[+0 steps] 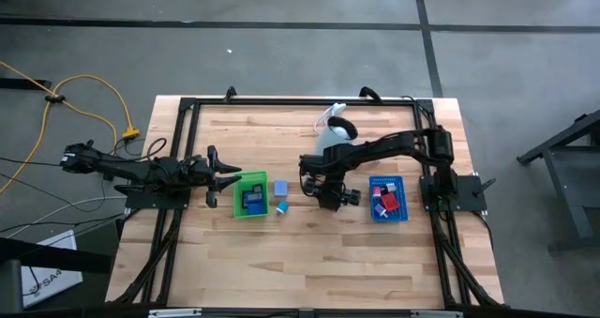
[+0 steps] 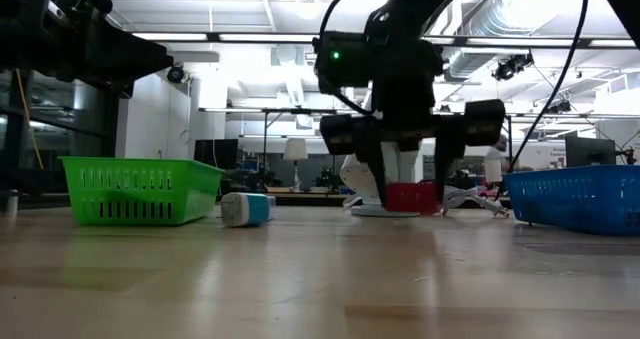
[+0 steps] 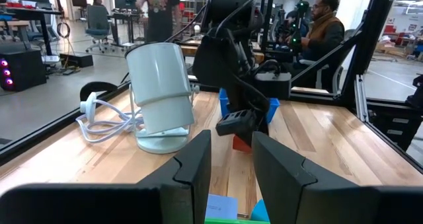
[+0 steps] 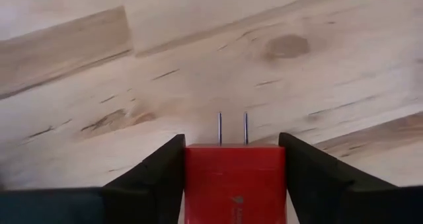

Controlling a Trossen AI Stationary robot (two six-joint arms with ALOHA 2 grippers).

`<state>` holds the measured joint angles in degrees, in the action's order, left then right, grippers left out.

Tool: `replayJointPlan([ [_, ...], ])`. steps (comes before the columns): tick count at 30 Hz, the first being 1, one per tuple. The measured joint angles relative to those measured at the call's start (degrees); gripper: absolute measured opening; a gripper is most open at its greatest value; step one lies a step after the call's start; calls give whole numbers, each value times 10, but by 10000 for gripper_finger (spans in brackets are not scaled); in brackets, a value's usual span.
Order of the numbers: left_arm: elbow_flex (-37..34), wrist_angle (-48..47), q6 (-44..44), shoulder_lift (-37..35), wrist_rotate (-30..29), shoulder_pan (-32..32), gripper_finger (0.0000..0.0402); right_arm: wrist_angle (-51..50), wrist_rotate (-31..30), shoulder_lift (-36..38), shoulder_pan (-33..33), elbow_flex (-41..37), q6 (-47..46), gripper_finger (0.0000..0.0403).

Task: Pick & Place Office items
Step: Put the red charger adapter into the blue bin

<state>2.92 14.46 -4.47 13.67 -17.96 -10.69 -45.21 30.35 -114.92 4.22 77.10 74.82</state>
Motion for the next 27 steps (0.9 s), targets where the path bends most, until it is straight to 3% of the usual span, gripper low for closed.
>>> replayJointPlan([
  [11, 0, 0, 0, 0, 0, 0, 103, -47, -33, 57, -12, 0, -27, 218],
  [16, 0, 0, 0, 0, 0, 0, 103, -89, -32, 78, -13, 0, -27, 204],
  [27, 0, 0, 0, 0, 0, 0, 103, -167, -30, 117, -4, -1, -32, 218],
])
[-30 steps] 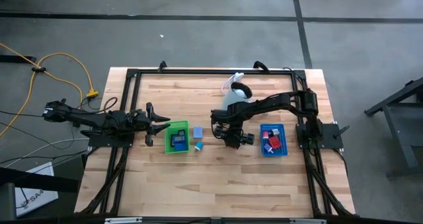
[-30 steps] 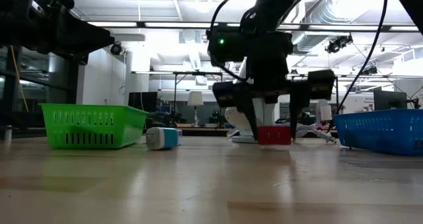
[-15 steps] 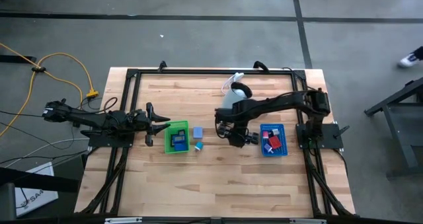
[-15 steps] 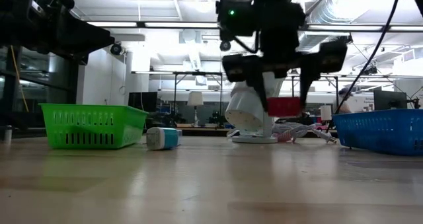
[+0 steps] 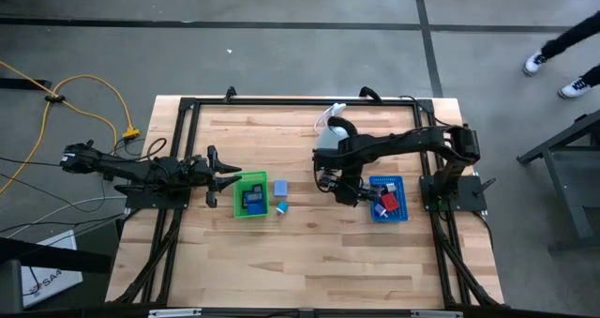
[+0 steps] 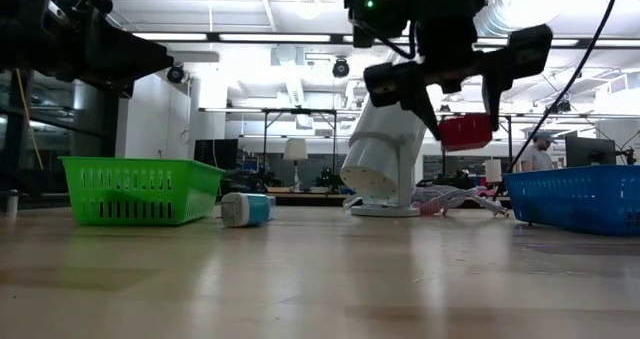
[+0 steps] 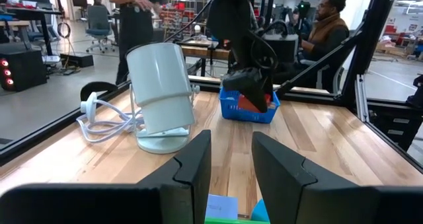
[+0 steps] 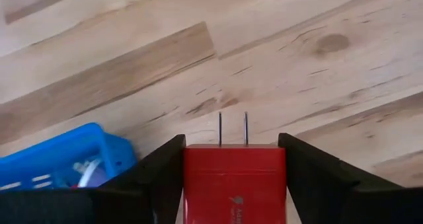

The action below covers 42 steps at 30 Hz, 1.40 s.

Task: Pick & Place Office items
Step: Put the red charger adapter into the blue bin

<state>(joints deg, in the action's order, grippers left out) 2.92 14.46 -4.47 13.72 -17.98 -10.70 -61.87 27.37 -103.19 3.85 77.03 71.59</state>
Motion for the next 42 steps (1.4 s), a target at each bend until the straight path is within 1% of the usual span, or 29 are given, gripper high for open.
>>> replayJointPlan([
  [6, 0, 2, 0, 0, 0, 0, 103, -18, 11, 17, 11, -7, 2, 220],
  [8, 0, 2, 0, 0, 0, 0, 103, -17, 18, 28, 16, -21, 5, 222],
  [11, 0, 2, 0, 0, 0, 0, 103, -1, 28, 49, 26, -54, 6, 223],
  [16, 0, 4, 0, 0, 0, 0, 103, 27, 46, 114, 41, -123, 4, 223],
  [22, 0, 9, 0, 0, 0, 0, 103, 65, 43, 197, 49, -207, -29, 224],
  [29, 0, 10, 0, 0, 0, 0, 103, 86, 39, 263, 49, -281, -53, 224],
  [35, 0, 10, 0, 0, 0, 0, 103, 102, 31, 298, 49, -317, -74, 224],
  [42, 0, 10, 0, 0, 0, 0, 103, 98, 20, 303, 49, -330, -96, 224],
])
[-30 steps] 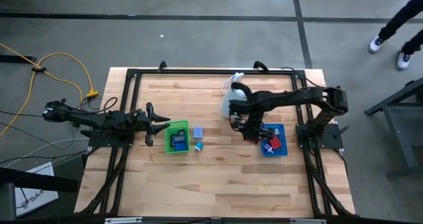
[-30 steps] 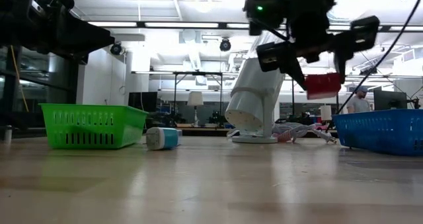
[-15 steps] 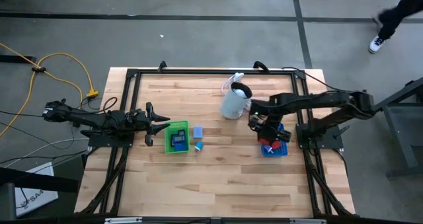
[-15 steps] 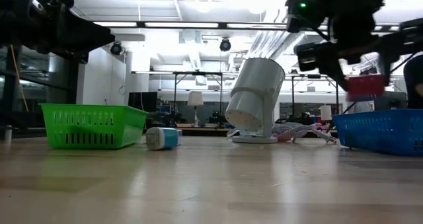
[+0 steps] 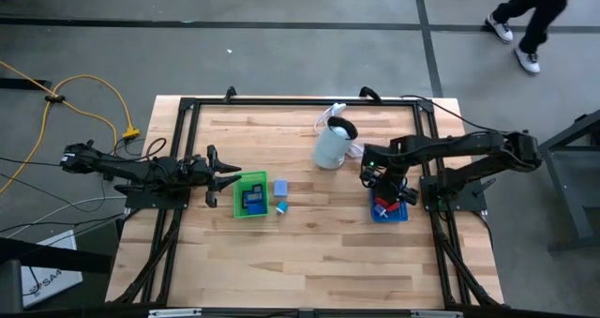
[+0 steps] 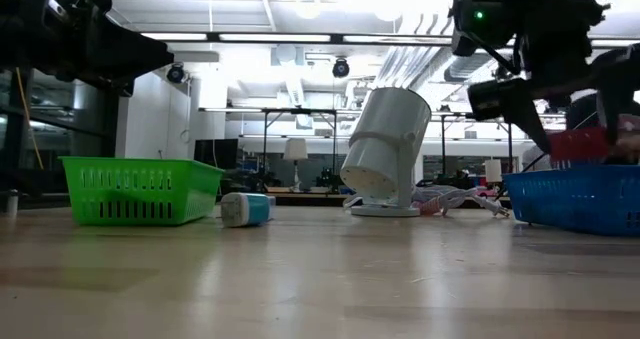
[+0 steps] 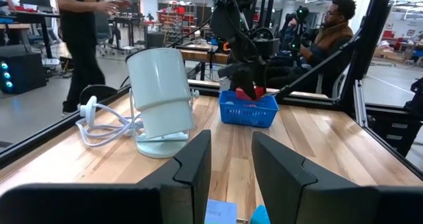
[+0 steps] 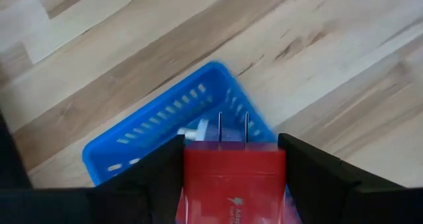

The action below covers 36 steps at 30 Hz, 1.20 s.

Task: Pick & Place Office items
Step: Put the red charger adapter into the blue bin, then put the blue charger adapter into the blue bin

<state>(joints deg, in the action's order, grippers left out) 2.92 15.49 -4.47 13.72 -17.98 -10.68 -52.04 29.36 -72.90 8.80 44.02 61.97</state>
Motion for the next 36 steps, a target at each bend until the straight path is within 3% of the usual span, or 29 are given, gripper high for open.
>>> replayJointPlan([
  [30, 0, 0, 0, 0, 0, 0, 103, 34, -4, 0, 0, -53, -22, 225],
  [36, 0, 0, 0, 0, 0, 0, 103, 33, -4, 0, 0, -53, -22, 247],
])
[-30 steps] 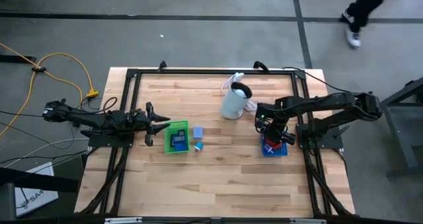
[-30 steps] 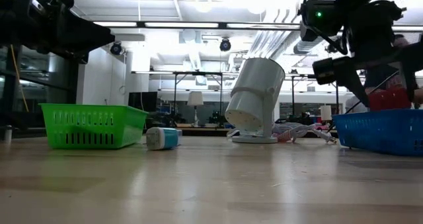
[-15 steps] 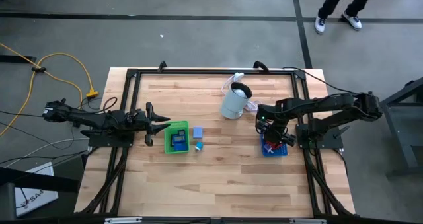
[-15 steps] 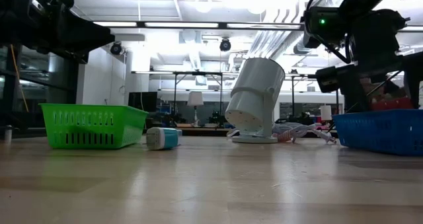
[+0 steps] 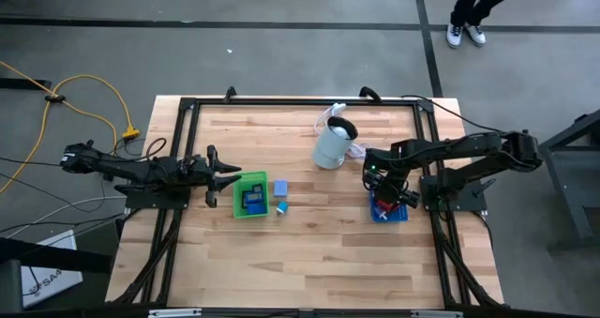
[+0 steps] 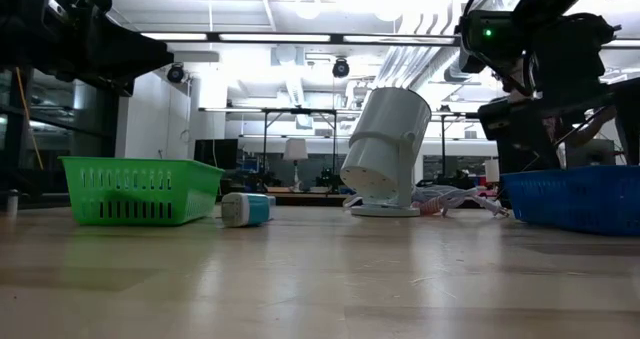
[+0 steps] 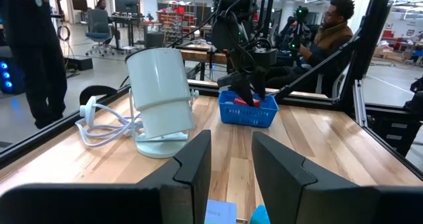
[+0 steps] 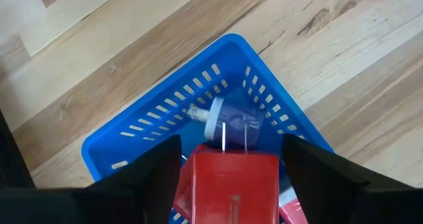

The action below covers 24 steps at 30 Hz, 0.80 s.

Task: Pick & Place Office items
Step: Put the blue charger adapter into the blue bin

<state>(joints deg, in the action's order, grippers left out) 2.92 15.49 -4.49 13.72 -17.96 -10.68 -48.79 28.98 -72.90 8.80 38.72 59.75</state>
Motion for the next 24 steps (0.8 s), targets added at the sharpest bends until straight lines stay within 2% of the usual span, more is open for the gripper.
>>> replayJointPlan([
  [5, 0, 0, 0, 0, 0, 0, 103, 0, -4, 0, 0, 0, 0, 268],
  [16, 0, 0, 0, 0, 0, 0, 103, 0, -5, 1, 0, 0, -7, 271],
  [24, 0, 0, 0, 0, 0, 0, 103, 3, -2, 51, 0, 0, -17, 270],
])
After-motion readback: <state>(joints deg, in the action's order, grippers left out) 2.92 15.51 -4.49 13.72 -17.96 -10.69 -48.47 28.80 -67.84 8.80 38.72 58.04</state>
